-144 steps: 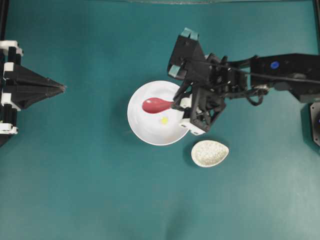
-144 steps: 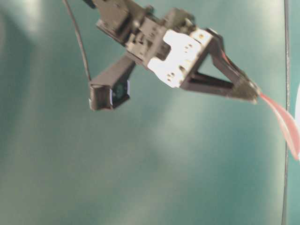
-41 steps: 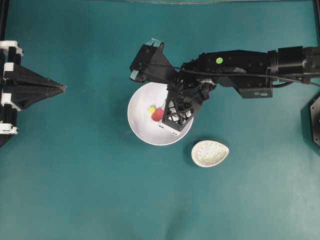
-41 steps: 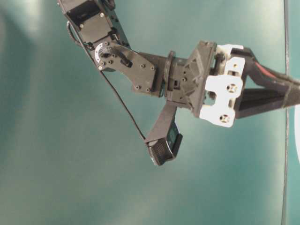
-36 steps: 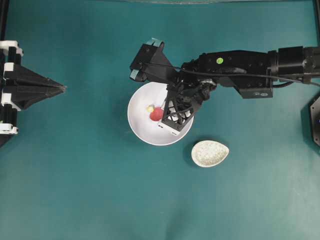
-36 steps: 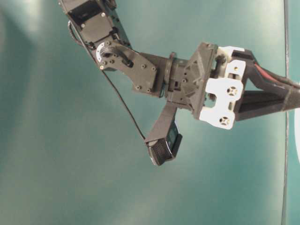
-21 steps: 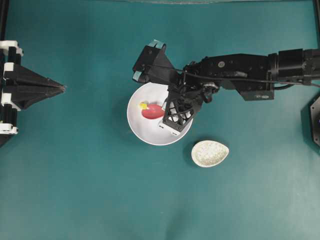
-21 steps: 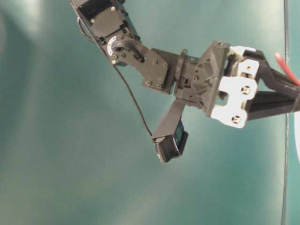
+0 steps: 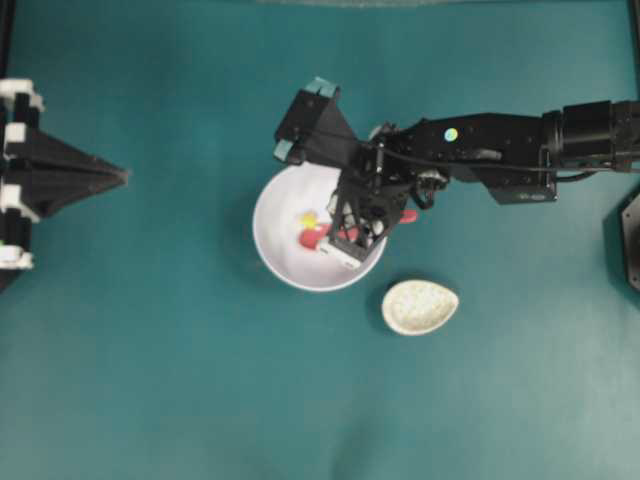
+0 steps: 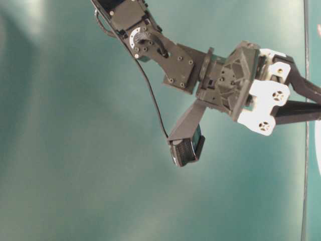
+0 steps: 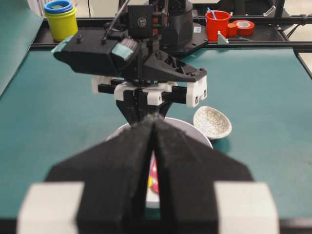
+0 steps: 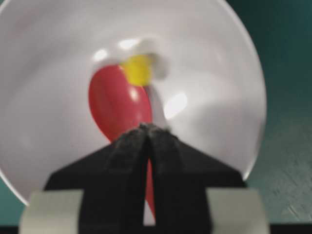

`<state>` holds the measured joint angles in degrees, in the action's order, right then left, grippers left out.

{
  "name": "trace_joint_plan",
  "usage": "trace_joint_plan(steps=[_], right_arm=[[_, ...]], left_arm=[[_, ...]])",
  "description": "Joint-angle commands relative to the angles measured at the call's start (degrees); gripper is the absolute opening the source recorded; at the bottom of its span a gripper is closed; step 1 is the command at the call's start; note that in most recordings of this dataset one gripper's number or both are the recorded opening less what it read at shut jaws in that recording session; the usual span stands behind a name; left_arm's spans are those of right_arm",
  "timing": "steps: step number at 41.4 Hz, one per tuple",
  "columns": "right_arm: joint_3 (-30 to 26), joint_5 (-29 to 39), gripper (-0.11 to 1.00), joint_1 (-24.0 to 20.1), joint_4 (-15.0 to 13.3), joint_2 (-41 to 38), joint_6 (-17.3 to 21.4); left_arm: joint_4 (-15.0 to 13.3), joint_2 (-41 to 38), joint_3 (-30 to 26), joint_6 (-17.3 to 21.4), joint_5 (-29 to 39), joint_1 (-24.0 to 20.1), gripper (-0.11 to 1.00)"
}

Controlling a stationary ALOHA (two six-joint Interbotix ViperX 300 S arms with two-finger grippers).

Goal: Scoop the yellow hexagonal prism block from the bowl with a spoon using the right arm.

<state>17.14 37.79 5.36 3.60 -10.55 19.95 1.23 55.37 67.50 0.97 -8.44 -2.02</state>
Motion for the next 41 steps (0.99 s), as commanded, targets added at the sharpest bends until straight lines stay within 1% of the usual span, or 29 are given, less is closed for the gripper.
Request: trace_joint_plan(steps=[1, 12, 16, 19, 24, 27, 28, 31, 34, 36, 37, 38, 41], right_arm=[[-0.62, -0.44, 0.00, 0.00, -0.09, 2.46, -0.18], [-1.23, -0.62, 0.00, 0.00, -0.44, 5.01, -0.97], [-1.23, -0.62, 0.00, 0.00, -1.85, 7.03, -2.02], [-1.05, -0.62, 0.00, -0.09, -3.16, 8.44, -3.60], [-0.62, -0.62, 0.00, -0.53, -4.92, 10.37, -7.65], [-0.26, -0.62, 0.00, -1.23, -5.10, 10.63, -10.99], [-0.18, -0.35, 0.00, -1.58, -5.01, 10.63, -12.74], [-0.18, -0.18, 0.00, -2.37, -5.01, 10.63, -16.44], [-0.09, 0.62, 0.01, -3.08, -4.92, 10.63, -19.25], [-0.09, 1.49, 0.08, -3.16, -4.92, 10.55, -20.30], [-0.09, 2.29, 0.13, -3.16, -4.92, 10.55, -20.74], [-0.18, 2.81, 0.19, -3.16, -4.92, 10.63, -20.83], [-0.09, 5.10, 0.42, -3.16, -5.01, 10.63, -21.09]], left_arm=[[-0.09, -0.26, -1.23, -0.09, -0.62, -0.09, 0.01], [-0.09, -0.26, -1.14, -0.09, -0.62, -0.09, 0.01], [-0.09, -0.26, -1.14, -0.09, -0.62, -0.18, 0.01], [-0.09, -0.26, -1.14, -0.09, -0.62, -0.18, 0.01], [-0.09, -0.26, -1.14, -0.09, -0.35, -0.18, 0.01], [-0.09, -0.26, -1.14, -0.09, -0.35, -0.09, 0.01], [-0.09, -0.26, -1.14, -0.09, -0.35, -0.09, 0.01], [-0.09, -0.26, -1.14, -0.09, -0.35, -0.18, 0.01], [-0.09, -0.35, -1.14, -0.09, -0.35, -0.09, 0.01], [-0.09, -0.35, -1.14, -0.09, -0.35, -0.09, 0.01], [-0.09, -0.35, -1.14, -0.09, -0.35, -0.09, 0.01], [-0.09, -0.35, -1.14, -0.09, -0.35, -0.18, 0.01], [-0.09, -0.35, -1.14, -0.09, -0.26, -0.18, 0.01]])
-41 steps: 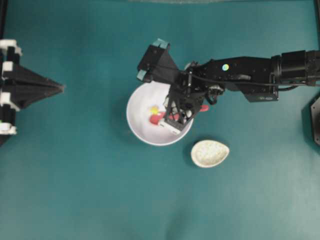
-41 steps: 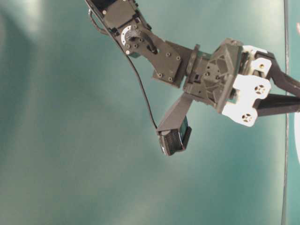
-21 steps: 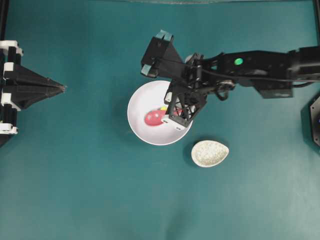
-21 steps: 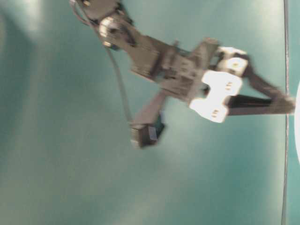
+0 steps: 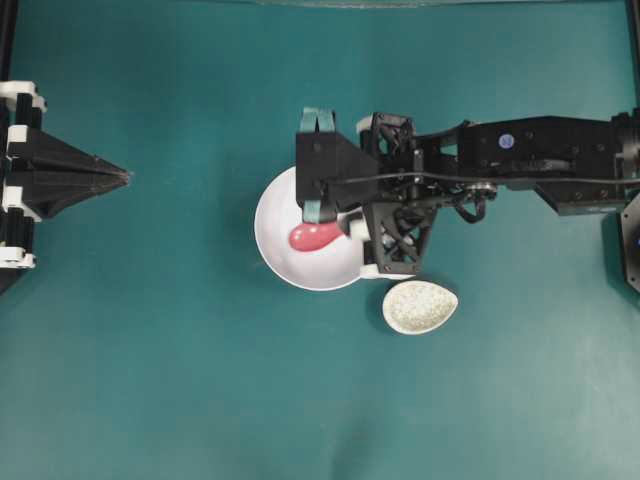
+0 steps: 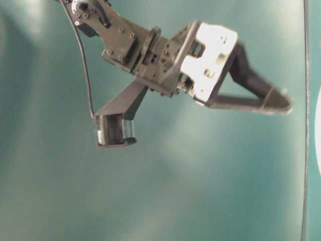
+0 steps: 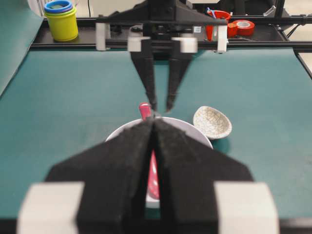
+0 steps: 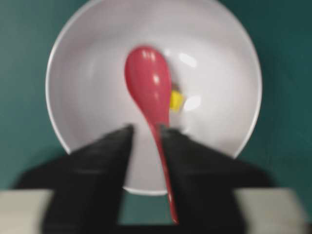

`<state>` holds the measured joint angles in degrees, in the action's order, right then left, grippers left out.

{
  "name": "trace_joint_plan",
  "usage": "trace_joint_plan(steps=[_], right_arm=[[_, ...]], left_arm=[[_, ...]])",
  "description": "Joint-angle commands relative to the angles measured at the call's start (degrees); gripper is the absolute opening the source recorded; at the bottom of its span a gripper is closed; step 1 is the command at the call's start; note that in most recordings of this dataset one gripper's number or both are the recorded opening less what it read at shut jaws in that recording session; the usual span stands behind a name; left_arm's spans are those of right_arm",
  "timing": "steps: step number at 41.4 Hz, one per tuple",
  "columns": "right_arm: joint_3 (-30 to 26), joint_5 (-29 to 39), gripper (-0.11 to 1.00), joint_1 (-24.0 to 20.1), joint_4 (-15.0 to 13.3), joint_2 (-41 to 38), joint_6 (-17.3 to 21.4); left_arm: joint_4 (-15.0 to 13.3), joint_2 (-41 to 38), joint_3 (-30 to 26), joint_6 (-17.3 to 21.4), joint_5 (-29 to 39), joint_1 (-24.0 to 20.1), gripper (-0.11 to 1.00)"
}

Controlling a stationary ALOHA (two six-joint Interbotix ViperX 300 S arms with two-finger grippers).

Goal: Scoop the yellow hexagonal prism block from the bowl with a spoon using the right arm.
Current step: 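Raise the spoon out of the bowl toward the right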

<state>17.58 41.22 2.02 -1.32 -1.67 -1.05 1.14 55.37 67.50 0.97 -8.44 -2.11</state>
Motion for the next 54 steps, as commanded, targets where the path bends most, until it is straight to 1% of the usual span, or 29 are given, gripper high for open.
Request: trace_joint_plan(steps=[1, 2, 4, 6, 10, 12, 18, 31, 39, 54], right_arm=[[-0.53, 2.29, 0.49, 0.18, -0.09, 1.76, -0.26], [-0.53, 2.81, 0.56, 0.18, -0.09, 1.76, -0.26], [-0.53, 4.39, 0.64, 0.09, -0.09, 1.76, -0.18], [-0.53, 6.06, 0.67, 0.09, -0.18, 1.76, -0.09], [-0.53, 9.58, 0.63, 0.09, -0.26, 1.76, -0.09], [-0.53, 10.90, 0.62, 0.18, -0.79, 1.76, -0.18], [-0.09, 12.39, 0.62, 0.18, -2.37, 1.67, -0.18], [2.37, 12.04, 0.62, 0.18, -5.01, -0.53, -0.53], [2.46, 10.55, 0.62, 0.26, -6.24, -1.76, -0.62], [2.64, 8.79, 0.60, 0.53, -6.77, -2.55, -0.70]], left_arm=[[0.00, -0.35, -1.14, -0.09, -0.26, 0.00, 0.01], [0.00, -0.35, -1.14, -0.09, -0.26, 0.00, 0.01], [0.00, -0.35, -1.14, -0.09, -0.26, 0.00, 0.01], [0.00, -0.35, -1.14, -0.09, -0.26, 0.00, 0.01], [0.00, -0.35, -1.14, -0.09, -0.18, -0.09, 0.01], [0.00, -0.44, -1.14, -0.09, -0.18, 0.00, 0.01], [0.00, -0.53, -1.05, -0.09, -0.26, -0.09, 0.01], [0.00, -0.53, -1.05, 0.00, -0.26, -0.09, 0.01], [0.00, -0.53, -1.05, 0.00, -0.18, -0.09, 0.01], [0.00, -0.53, -1.05, -0.09, -0.18, 0.00, 0.01]])
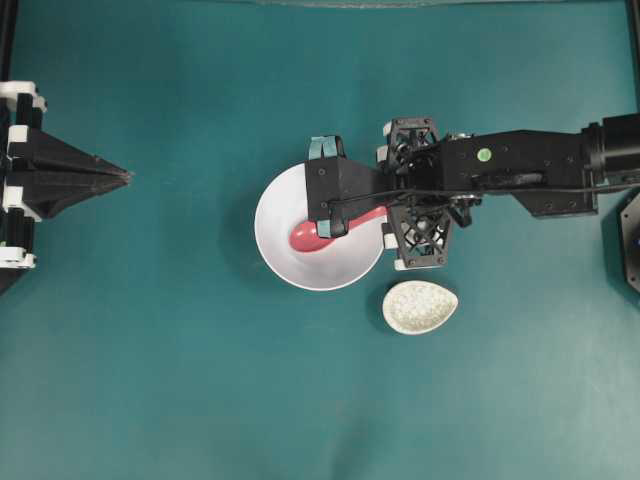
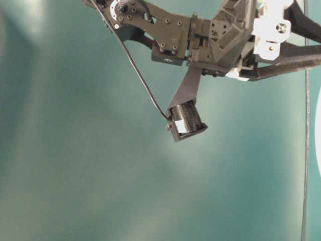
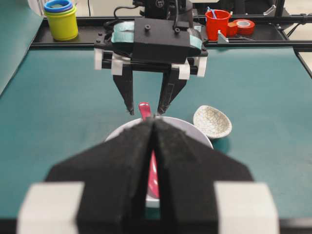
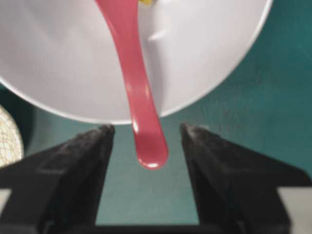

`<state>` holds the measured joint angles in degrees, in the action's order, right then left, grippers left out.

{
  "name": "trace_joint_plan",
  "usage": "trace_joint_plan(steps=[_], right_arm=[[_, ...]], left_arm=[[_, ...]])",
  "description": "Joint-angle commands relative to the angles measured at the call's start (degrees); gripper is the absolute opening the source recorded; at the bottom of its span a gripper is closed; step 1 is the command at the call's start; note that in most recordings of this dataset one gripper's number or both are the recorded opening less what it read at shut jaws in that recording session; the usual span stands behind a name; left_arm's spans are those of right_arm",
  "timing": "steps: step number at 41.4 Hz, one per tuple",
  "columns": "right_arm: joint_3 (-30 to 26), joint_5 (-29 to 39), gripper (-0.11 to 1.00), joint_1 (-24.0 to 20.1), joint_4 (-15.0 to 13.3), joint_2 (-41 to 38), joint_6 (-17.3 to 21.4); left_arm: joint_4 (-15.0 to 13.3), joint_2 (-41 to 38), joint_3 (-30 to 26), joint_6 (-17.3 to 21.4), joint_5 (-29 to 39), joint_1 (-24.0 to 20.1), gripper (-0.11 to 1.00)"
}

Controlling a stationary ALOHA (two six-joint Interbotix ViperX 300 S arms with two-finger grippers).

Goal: Scoop the yellow hexagonal prism block from the bowl with a spoon using the right arm.
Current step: 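Raise the spoon out of the bowl toward the right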

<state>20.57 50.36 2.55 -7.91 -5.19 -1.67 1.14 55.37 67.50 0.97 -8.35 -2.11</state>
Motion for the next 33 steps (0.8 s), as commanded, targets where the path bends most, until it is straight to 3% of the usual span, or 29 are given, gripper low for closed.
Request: trace_joint_plan(steps=[1, 22, 33], right_arm=[[-0.35, -0.44, 0.60, 0.09, -0.18, 0.97, -0.09], [0.44, -0.88, 0.35, 0.35, -0.18, 0.97, 0.09], [0.26, -0.35, 0.28, 0.35, -0.09, 1.58, 0.88]], left_arm=[[0.00, -0.53, -1.05, 0.00, -0.26, -0.09, 0.01], [0.00, -0.35, -1.05, -0.09, -0.26, 0.00, 0.01], [0.00, -0.35, -1.14, 0.00, -0.26, 0.00, 0.01]])
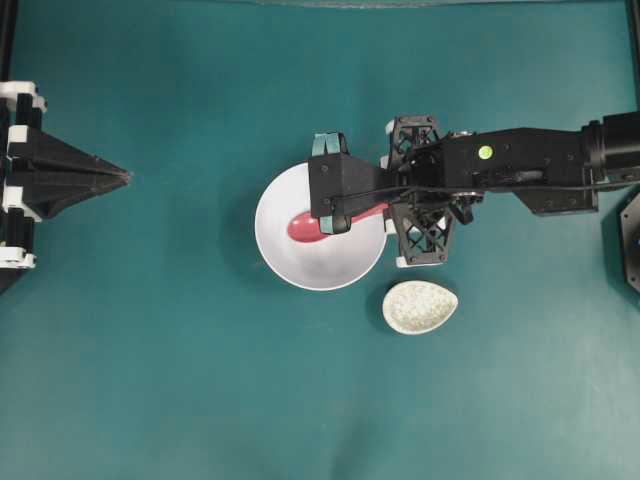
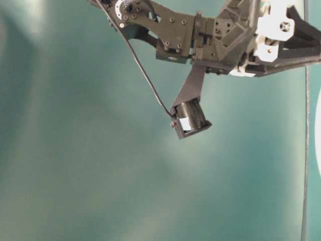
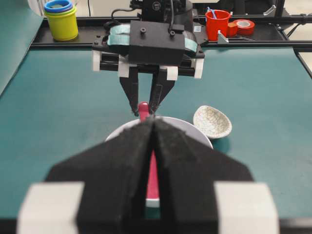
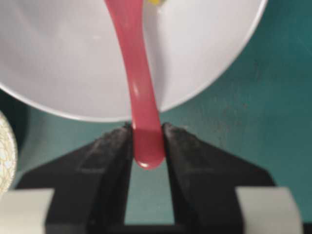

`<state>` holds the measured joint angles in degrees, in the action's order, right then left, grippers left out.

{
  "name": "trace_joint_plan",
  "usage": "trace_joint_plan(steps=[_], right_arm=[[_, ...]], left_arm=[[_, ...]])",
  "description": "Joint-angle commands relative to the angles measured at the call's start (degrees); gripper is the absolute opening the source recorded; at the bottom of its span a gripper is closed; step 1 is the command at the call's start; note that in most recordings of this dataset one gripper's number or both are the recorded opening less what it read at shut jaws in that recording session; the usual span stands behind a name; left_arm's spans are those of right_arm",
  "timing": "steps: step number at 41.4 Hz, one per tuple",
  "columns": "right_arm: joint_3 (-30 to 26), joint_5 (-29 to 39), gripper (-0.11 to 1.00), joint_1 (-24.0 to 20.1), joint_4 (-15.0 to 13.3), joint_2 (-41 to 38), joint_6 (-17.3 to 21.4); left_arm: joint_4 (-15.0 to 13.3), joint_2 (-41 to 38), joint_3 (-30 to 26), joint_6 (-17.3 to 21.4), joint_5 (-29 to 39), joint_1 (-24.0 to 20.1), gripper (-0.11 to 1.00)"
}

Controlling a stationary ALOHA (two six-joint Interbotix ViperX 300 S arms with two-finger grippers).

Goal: Scoop the yellow hexagonal prism block from the bowl with a spoon using the right arm.
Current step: 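Raise the spoon out of the bowl toward the right, then lower the red spoon into the speckled dish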

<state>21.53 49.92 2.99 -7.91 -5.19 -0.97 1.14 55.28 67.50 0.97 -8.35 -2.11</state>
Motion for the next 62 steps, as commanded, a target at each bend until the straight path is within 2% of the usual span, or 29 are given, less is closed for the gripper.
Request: trace_joint_plan(steps=[1, 18, 29, 50, 62], right_arm=[[-0.70, 0.09, 0.28, -0.09, -0.09, 1.76, 0.18], [-1.05, 0.35, 0.28, -1.05, 0.35, 8.79, 0.53], [-0.62, 3.34, 0.27, -3.16, 0.70, 12.30, 3.34], [-0.44, 9.40, 0.26, -11.78, 0.70, 17.75, 13.45], [4.22, 10.20, 0.26, -18.28, 0.70, 23.20, 22.94]], left_arm=[[0.00, -0.26, -1.14, -0.09, -0.26, -0.09, 0.01], [0.00, -0.35, -1.14, 0.00, -0.26, -0.09, 0.01], [0.00, -0.53, -1.14, 0.00, -0.26, -0.09, 0.01], [0.00, -0.62, -1.14, 0.00, -0.62, -0.09, 0.01], [0.00, -0.70, -1.05, -0.09, -1.41, -0.09, 0.01]])
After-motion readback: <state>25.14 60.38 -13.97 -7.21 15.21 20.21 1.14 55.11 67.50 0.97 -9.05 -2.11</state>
